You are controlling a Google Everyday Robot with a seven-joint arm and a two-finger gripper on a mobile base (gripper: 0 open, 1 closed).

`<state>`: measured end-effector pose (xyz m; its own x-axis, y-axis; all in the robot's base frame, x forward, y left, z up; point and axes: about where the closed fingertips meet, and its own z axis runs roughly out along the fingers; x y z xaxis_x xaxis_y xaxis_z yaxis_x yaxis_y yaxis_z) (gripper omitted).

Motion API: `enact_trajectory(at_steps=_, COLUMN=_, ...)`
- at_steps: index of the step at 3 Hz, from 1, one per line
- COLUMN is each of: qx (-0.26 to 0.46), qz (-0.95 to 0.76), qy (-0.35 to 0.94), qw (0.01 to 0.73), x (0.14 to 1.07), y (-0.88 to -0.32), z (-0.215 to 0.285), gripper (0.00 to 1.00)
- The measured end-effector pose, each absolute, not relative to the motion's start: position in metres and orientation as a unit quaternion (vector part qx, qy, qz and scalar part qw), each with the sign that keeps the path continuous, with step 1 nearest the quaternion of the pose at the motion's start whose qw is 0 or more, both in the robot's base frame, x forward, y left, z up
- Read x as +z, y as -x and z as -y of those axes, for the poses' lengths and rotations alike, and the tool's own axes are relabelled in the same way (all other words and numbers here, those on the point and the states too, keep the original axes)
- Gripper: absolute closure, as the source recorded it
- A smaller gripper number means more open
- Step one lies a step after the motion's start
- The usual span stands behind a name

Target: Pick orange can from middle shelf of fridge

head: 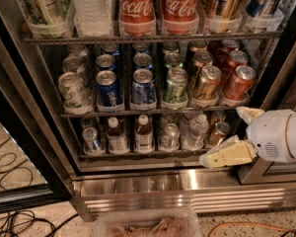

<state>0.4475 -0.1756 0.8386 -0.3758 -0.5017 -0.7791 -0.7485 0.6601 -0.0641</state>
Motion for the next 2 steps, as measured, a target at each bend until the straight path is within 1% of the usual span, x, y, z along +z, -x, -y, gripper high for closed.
enact_trajectory(at_steps=1, qx=0.133, qz=-0.812, qy=0.385, qw=0.418, x=0.8484, y=-0.452, z=0.1891, gripper=0.0)
enact_trajectory(at_steps=2, qx=0.133, qz=-0.812, qy=0.385, qw=0.418, x=0.8484, y=-0.452, z=0.1891, gripper=0.0)
